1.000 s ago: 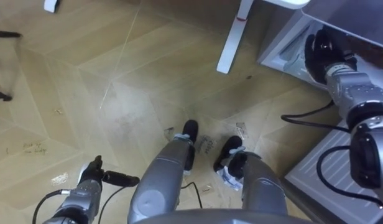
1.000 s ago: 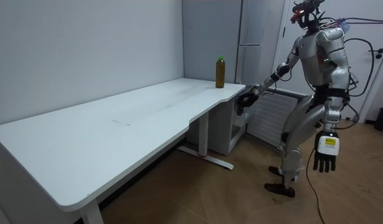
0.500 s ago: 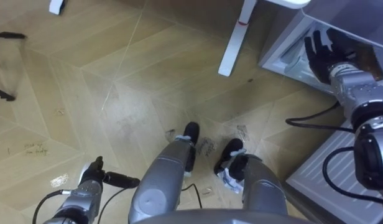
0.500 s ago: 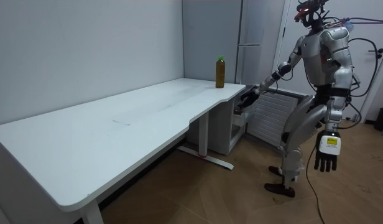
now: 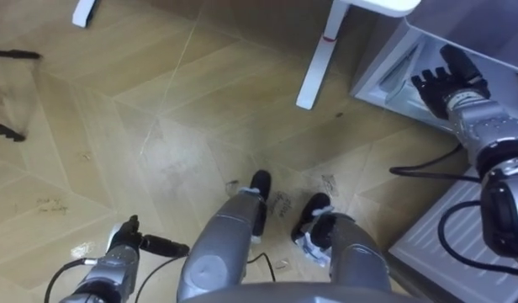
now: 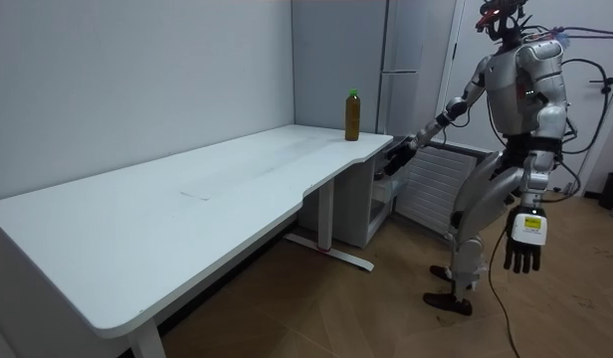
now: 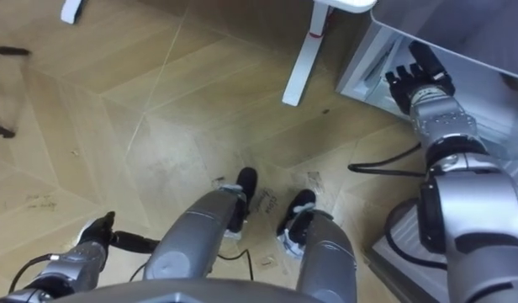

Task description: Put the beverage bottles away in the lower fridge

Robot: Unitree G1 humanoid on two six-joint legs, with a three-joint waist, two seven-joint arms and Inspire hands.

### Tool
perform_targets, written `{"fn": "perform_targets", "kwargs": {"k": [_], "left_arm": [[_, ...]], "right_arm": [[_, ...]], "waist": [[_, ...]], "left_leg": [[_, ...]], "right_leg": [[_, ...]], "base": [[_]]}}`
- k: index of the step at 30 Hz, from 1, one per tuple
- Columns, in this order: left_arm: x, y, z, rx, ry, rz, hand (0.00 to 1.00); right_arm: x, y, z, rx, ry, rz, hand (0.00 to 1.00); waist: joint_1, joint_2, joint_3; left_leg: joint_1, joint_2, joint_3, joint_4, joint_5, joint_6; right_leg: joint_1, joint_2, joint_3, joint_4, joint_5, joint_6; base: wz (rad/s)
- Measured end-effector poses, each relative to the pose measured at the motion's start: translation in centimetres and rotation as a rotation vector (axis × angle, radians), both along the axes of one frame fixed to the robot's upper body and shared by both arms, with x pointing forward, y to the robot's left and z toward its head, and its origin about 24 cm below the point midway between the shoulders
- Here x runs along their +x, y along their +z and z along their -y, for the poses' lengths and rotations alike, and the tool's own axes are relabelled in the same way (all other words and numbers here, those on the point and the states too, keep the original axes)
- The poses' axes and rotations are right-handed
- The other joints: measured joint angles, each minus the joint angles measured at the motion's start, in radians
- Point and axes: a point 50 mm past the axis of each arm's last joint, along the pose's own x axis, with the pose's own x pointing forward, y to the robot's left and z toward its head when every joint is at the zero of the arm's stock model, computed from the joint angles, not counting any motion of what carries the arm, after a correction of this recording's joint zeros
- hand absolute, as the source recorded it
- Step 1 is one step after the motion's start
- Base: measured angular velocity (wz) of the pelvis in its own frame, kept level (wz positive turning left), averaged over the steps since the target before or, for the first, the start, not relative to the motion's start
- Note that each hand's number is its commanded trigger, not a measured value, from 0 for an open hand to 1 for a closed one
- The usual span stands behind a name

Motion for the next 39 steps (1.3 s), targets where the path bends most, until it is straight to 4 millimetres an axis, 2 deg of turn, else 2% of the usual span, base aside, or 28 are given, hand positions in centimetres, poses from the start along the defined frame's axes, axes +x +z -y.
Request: {"fn": "perform_targets", "kwargs": {"k": [4, 7, 12, 15, 19, 21, 23, 26, 29, 31, 33, 35, 39], "left_arm": [[0.6, 0.2, -0.1, -0.01, 0.016, 0.02, 0.0], [0.9, 0.3, -0.1, -0.012, 0.017, 0.034, 0.0], [0.7, 0.3, -0.2, -0.035, 0.027, 0.055, 0.0], [0.5, 0.3, -0.4, -0.039, 0.035, 0.062, 0.0], [0.1, 0.3, -0.6, -0.034, 0.032, 0.058, 0.0], [-0.7, 0.1, -0.7, -0.042, 0.031, 0.049, 0.0], [-1.1, 0.0, -0.7, -0.047, 0.031, 0.042, 0.0], [-2.4, -0.3, -0.8, -0.048, 0.042, 0.014, 0.0], [-3.8, -0.4, -1.3, -0.046, 0.074, -0.005, 0.0], [-4.6, -0.5, -1.3, -0.047, 0.075, -0.019, 0.0], [-5.1, -0.5, -1.4, -0.043, 0.07, -0.027, 0.0], [-5.5, -0.6, -1.3, -0.046, 0.071, -0.027, 0.0], [-5.6, -0.6, -1.1, -0.057, 0.069, -0.013, 0.0]], "right_arm": [[-0.9, -1.0, 0.3, -0.003, 0.009, -0.013, 0.0], [-2.6, -2.5, 0.8, -0.04, 0.04, -0.057, 0.0], [-4.5, -3.8, 1.6, -0.106, 0.097, -0.103, 0.0], [-5.5, -4.5, 1.8, -0.122, 0.125, -0.12, 0.0], [-6.2, -5.0, 1.8, -0.178, 0.187, -0.159, 0.0], [-7.2, -5.7, 1.9, -0.2, 0.224, -0.188, 0.0], [-8.1, -6.3, 2.1, -0.195, 0.226, -0.199, 0.0], [-9.4, -7.0, 2.3, -0.199, 0.23, -0.222, 0.0], [-11.6, -8.2, 2.2, -0.223, 0.276, -0.264, 0.0], [-13.0, -8.8, 2.3, -0.231, 0.294, -0.291, 0.0], [-15.5, -10.1, 2.1, -0.251, 0.318, -0.362, 0.0], [-16.9, -10.9, 1.7, -0.268, 0.362, -0.423, 0.0], [-18.8, -12.3, 0.0, -0.302, 0.476, -0.512, 0.0]], "waist": [[0.001, 0.008, -0.0049], [-0.011, 0.009, -0.0065], [-0.06, 0.011, -0.0092], [-0.074, 0.012, -0.0204], [-0.105, 0.013, -0.0293], [-0.113, 0.009, -0.0391], [-0.123, 0.007, -0.0452], [-0.149, 0.003, -0.05], [-0.173, -0.007, -0.0573], [-0.19, -0.008, -0.0592], [-0.189, -0.014, -0.0596], [-0.189, -0.015, -0.0594], [-0.196, -0.012, -0.0573]], "left_leg": [[0.047, 0.001, 0.001, -0.029, 0.001, -0.001], [0.118, -0.002, -0.004, -0.065, 0.001, -0.001], [0.214, -0.001, 0.003, -0.119, 0.0, 0.006], [0.258, 0.001, 0.013, -0.14, 0.0, 0.011], [0.301, 0.003, 0.047, -0.158, -0.005, 0.02], [0.353, 0.004, 0.062, -0.188, -0.008, 0.023], [0.379, 0.004, 0.069, -0.193, -0.016, 0.026], [0.412, 0.002, 0.072, -0.204, -0.025, 0.03], [0.451, 0.005, 0.073, -0.204, -0.045, 0.029], [0.474, 0.013, 0.073, -0.208, -0.054, 0.03], [0.518, 0.016, 0.085, -0.227, -0.06, 0.028], [0.545, 0.017, 0.095, -0.244, -0.062, 0.027], [0.579, 0.018, 0.104, -0.252, -0.075, 0.022]], "right_leg": [[0.041, -0.002, 0.0, -0.016, 0.003, 0.008], [0.112, -0.002, -0.01, -0.044, -0.003, 0.014], [0.205, 0.006, -0.013, -0.103, 0.002, 0.026], [0.246, 0.013, -0.006, -0.135, 0.012, 0.025], [0.294, 0.017, -0.006, -0.162, 0.015, 0.032], [0.334, 0.017, 0.004, -0.176, 0.01, 0.041], [0.363, 0.019, 0.009, -0.186, 0.005, 0.048], [0.396, 0.022, 0.016, -0.203, 0.001, 0.058], [0.457, 0.039, 0.016, -0.251, 0.006, 0.065], [0.49, 0.046, 0.018, -0.276, 0.009, 0.071], [0.533, 0.054, 0.027, -0.305, 0.013, 0.075], [0.555, 0.056, 0.034, -0.316, 0.013, 0.076], [0.588, 0.069, 0.05, -0.332, 0.014, 0.077]], "base": [[0.01], [0.07], [-0.04], [-0.1], [-0.01], [-0.06], [-0.06], [0.0], [0.01], [-0.05], [-0.13], [-0.18], [-0.14]]}}
